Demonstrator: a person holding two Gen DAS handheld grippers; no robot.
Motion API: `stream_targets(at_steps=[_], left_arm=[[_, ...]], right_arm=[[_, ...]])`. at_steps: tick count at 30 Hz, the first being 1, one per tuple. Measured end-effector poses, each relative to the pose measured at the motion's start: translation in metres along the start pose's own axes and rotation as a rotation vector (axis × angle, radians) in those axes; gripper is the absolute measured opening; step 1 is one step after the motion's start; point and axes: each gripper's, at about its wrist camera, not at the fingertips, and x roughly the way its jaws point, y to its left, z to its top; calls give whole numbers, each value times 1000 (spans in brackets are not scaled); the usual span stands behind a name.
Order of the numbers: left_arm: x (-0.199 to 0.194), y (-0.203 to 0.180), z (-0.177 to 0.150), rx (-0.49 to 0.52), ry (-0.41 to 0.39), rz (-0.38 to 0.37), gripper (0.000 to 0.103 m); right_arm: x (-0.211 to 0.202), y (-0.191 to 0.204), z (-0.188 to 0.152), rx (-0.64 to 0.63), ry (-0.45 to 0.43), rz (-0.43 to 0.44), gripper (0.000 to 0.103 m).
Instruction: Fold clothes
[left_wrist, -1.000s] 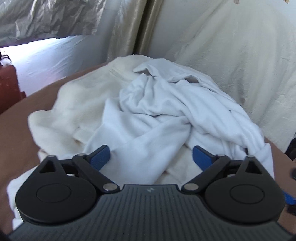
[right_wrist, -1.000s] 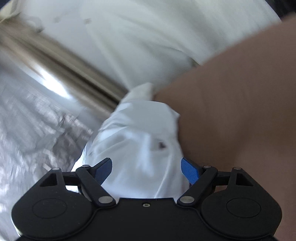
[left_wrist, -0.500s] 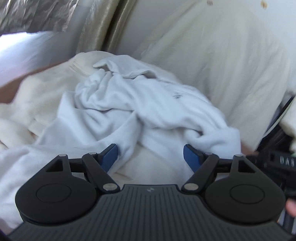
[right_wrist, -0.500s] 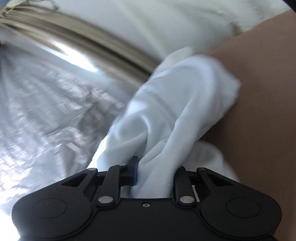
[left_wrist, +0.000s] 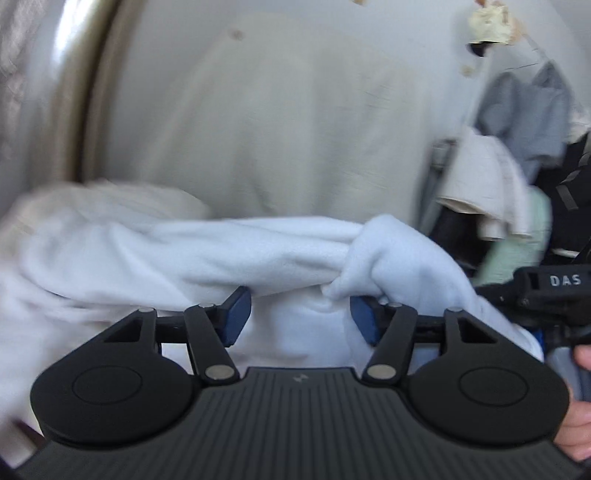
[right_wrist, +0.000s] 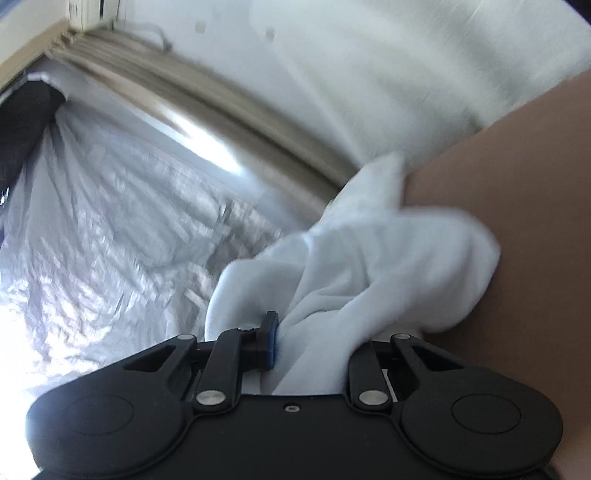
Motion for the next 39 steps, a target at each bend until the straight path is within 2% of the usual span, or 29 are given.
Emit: stream_targets(at_steps=[2,5,7,10,12,14,16,18,20,21,22,23,25,26,28,30,32,33,35,37,39], left_arm=[[8,-12,-10,-60,13,-64,58],[7,-50,-23,-10,5,-88,58],[-1,-74,-28,-14,2,-115,58],[-12,-100,-23,-136,30,-201,58],[-16,-123,-16,-158,30,-246,58],[-8,-154,-7,-95,29,-259,58],[5,-187,8,-22,0,-239,57],[16,-212,25,24,-53,-222,57],[22,-225,39,63,-90,-218,62],[25,-227,43,93,-83,-218,66],[30,-227,43,135,-54,-218,80],[34,-224,40,177,-17,-195,87],[38,-212,21,262,75,-99,87],[39,-202,8,289,118,-55,87],[39,-174,-25,311,193,25,87],[39,-144,-56,308,264,97,87],[37,-108,-84,217,319,138,87],[39,-90,-92,151,353,159,87],[48,-69,-98,31,412,162,87],[55,-66,-93,-28,403,131,87],[63,-70,-89,-43,375,123,87]], right_arm=[[-31,9,-12,-104,-45,-69,21],[-73,21,-19,-240,-68,-156,20],[-100,25,-19,-283,-71,-147,20],[-149,34,-12,-301,-82,-65,20],[-179,46,-7,-344,-124,-17,19],[-205,64,-5,-490,-218,-69,19],[-218,76,4,-581,-266,-156,19],[-232,81,24,-581,-349,-215,19],[-250,81,43,-550,-456,-272,20],[-260,77,52,-534,-500,-287,20],[-267,67,61,-547,-540,-310,22],[-273,56,67,-573,-548,-340,35],[-258,13,83,-494,-420,-555,55],[-251,-8,91,-451,-354,-661,56],[-244,-72,90,-228,-235,-899,56],[-255,-120,78,-38,-220,-893,56],[-265,-165,66,156,-199,-853,56],[-271,-173,63,202,-205,-830,56],[-274,-174,62,224,-203,-807,56],[-272,-161,63,228,-203,-739,56],[-270,-145,57,218,-211,-640,57]])
